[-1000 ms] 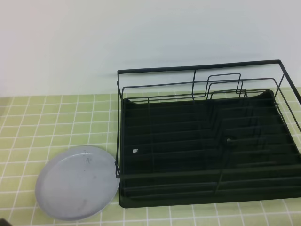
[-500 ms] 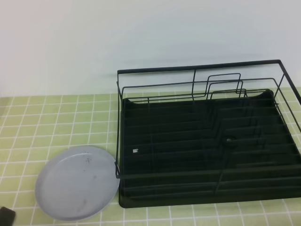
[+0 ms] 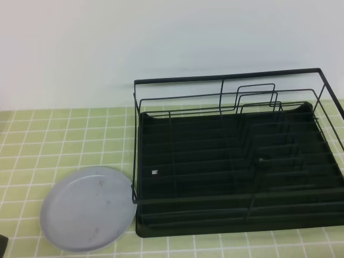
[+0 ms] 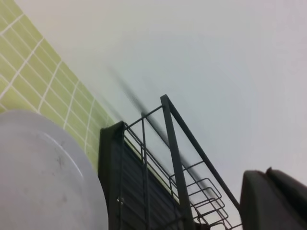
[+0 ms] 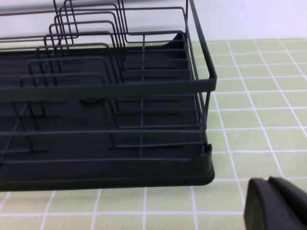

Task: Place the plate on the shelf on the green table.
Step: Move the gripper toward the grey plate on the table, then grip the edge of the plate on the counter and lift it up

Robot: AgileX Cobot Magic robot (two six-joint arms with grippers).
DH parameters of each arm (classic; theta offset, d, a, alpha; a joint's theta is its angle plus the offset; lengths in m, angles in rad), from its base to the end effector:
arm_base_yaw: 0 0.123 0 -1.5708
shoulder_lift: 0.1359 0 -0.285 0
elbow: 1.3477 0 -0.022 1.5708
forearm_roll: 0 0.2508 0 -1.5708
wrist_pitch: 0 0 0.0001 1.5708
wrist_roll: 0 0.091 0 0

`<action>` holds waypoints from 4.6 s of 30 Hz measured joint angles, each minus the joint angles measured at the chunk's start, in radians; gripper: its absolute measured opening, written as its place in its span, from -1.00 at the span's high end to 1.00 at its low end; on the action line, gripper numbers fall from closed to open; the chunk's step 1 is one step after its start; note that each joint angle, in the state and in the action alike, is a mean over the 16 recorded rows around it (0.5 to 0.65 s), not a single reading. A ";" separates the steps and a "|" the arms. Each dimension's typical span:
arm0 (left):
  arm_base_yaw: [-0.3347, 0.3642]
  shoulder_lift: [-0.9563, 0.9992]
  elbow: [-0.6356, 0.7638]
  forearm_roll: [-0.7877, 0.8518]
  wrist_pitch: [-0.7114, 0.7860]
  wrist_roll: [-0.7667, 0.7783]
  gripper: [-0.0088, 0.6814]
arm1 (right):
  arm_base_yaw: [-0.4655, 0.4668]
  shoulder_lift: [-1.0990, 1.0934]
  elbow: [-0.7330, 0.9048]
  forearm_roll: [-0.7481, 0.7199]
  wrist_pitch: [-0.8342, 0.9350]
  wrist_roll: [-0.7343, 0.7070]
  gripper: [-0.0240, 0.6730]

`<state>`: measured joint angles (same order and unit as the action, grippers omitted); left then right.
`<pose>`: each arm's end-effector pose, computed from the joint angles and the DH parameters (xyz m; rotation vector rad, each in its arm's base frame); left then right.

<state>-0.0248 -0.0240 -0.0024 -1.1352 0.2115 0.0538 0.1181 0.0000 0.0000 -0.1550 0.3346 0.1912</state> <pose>0.0523 -0.0187 0.2071 -0.6772 1.4924 -1.0045 0.0539 0.0017 0.1833 -0.0306 1.8144 0.0694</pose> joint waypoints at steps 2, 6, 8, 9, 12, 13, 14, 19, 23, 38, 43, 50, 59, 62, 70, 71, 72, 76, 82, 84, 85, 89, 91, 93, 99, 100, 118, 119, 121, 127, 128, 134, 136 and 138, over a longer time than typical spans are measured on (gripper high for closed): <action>0.000 0.009 -0.022 0.004 0.017 0.063 0.98 | 0.000 0.000 0.000 0.000 0.000 0.000 0.94; -0.001 0.055 -0.080 0.036 0.068 0.171 0.98 | 0.000 0.000 0.000 0.000 0.000 0.000 0.94; -0.001 0.095 -0.122 0.069 0.104 0.220 0.98 | 0.000 0.000 0.000 0.000 0.000 0.000 0.94; -0.001 0.119 -0.147 0.091 0.123 0.243 0.98 | 0.000 0.000 0.000 0.000 0.000 0.000 0.94; -0.001 0.209 -0.227 0.169 0.182 0.304 0.98 | 0.000 0.000 0.000 0.000 0.000 0.000 0.94; -0.001 0.244 -0.256 0.198 0.200 0.315 0.98 | 0.000 0.000 0.000 0.000 0.000 0.000 0.94; -0.001 0.282 -0.284 0.229 0.215 0.320 0.98 | 0.000 0.000 0.000 0.000 0.000 0.000 0.94; -0.001 0.486 -0.420 0.415 0.273 0.293 0.98 | 0.000 0.000 0.000 0.000 0.000 0.000 0.94; -0.001 0.652 -0.514 0.552 0.302 0.250 0.97 | 0.000 0.000 0.000 0.000 0.000 0.000 0.94; -0.001 1.226 -0.794 0.890 0.490 0.016 0.12 | 0.000 0.000 0.000 0.000 0.000 0.000 0.94; 0.000 1.389 -0.875 0.963 0.562 -0.047 -0.18 | 0.000 0.000 0.000 0.000 0.000 0.000 0.94; 0.000 1.546 -0.940 1.036 0.590 -0.094 -0.25 | 0.000 0.000 0.000 0.000 0.000 0.000 0.94; 0.001 1.655 -0.956 1.085 0.540 -0.129 -0.18 | 0.000 0.000 0.000 0.000 0.000 0.000 0.94; 0.001 1.681 -0.956 1.086 0.516 -0.132 -0.17 | 0.000 0.000 0.000 0.000 0.000 0.000 0.94; 0.001 1.732 -0.956 1.074 0.463 -0.139 -0.16 | 0.000 0.000 0.000 0.000 0.000 0.000 0.94; 0.001 1.737 -0.956 1.072 0.458 -0.139 -0.16 | 0.000 0.000 0.000 0.000 0.000 0.000 0.94; 0.001 1.743 -0.956 1.070 0.453 -0.139 -0.16 | 0.000 0.000 0.000 0.000 0.000 0.000 0.94; 0.001 1.761 -0.956 1.060 0.438 -0.140 -0.15 | 0.000 0.000 0.000 0.000 0.000 0.000 0.94; 0.001 1.782 -0.957 1.051 0.425 -0.140 -0.05 | 0.000 0.000 0.000 0.000 0.000 0.000 0.94; 0.001 1.786 -0.957 1.050 0.424 -0.140 0.03 | 0.000 0.000 0.000 0.000 0.000 0.000 0.94; 0.001 1.788 -0.957 1.050 0.423 -0.140 0.09 | 0.000 0.000 0.000 0.000 0.000 0.000 0.94; 0.001 1.791 -0.958 1.050 0.423 -0.140 0.33 | 0.000 0.000 0.000 0.000 0.000 0.000 0.94; 0.001 1.791 -0.958 1.049 0.423 -0.140 0.46 | 0.000 0.000 0.000 0.000 0.000 0.000 0.94; 0.001 1.791 -0.958 1.049 0.424 -0.140 0.58 | 0.000 0.000 0.000 0.001 0.000 0.000 0.94; 0.001 1.791 -0.960 1.048 0.429 -0.140 0.83 | 0.000 0.000 0.000 0.001 0.000 0.000 0.94; 0.001 1.791 -0.960 1.047 0.431 -0.140 0.85 | 0.000 0.000 0.000 0.001 0.000 0.000 0.94; 0.001 1.664 -0.994 1.094 0.460 -0.174 0.94 | 0.000 0.000 0.000 0.002 0.000 0.000 0.94; 0.001 1.651 -1.000 1.100 0.463 -0.178 0.94 | 0.000 0.000 0.000 0.002 0.000 0.000 0.94; 0.001 1.626 -1.014 1.109 0.472 -0.184 0.95 | 0.000 -0.001 0.000 0.002 0.000 0.000 0.94; 0.001 1.543 -1.068 1.128 0.520 -0.196 0.96 | 0.000 -0.001 0.000 0.002 0.000 0.000 0.94; 0.001 1.529 -1.077 1.129 0.529 -0.196 0.96 | 0.000 -0.001 0.000 0.002 0.000 0.000 0.94; 0.001 1.442 -1.145 1.111 0.589 -0.178 0.96 | 0.000 -0.001 0.000 0.002 0.000 0.000 0.94; 0.001 1.415 -1.167 1.087 0.608 -0.163 0.96 | 0.000 -0.001 0.000 0.002 0.000 0.000 0.94; 0.001 1.390 -1.188 1.049 0.625 -0.135 0.96 | 0.000 -0.001 0.000 0.002 0.000 0.000 0.94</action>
<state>-0.0238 1.3658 -1.1909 -0.0862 0.8364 -0.0813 0.1181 -0.0006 0.0000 -0.1529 0.3346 0.1912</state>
